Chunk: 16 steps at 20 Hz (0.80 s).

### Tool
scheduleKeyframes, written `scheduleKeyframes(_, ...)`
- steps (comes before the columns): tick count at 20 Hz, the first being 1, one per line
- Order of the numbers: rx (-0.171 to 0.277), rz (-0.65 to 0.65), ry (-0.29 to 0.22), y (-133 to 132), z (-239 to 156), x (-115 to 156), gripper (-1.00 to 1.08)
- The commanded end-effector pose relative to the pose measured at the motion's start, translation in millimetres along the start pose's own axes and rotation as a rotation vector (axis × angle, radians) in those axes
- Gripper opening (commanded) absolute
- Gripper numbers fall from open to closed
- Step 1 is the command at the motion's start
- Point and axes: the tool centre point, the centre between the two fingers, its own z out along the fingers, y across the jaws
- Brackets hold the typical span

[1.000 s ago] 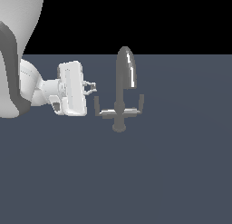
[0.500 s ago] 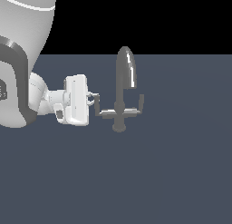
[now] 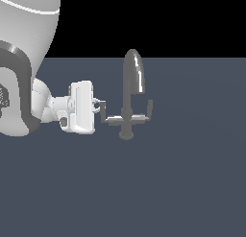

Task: Turn on the faucet by rotating a designated handle.

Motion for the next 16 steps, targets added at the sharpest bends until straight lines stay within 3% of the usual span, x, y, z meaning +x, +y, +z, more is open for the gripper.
scheduleKeyframes(1, 0.004, -0.009, -0.005, -2.6, -0.5, -1.0, -1.00)
scheduleKeyframes(11, 0.012, -0.029, -0.013, -6.2, -1.2, -3.5, -1.00)
scheduleKeyframes(16, 0.012, -0.029, -0.013, -1.0, -0.2, 8.7, -1.00)
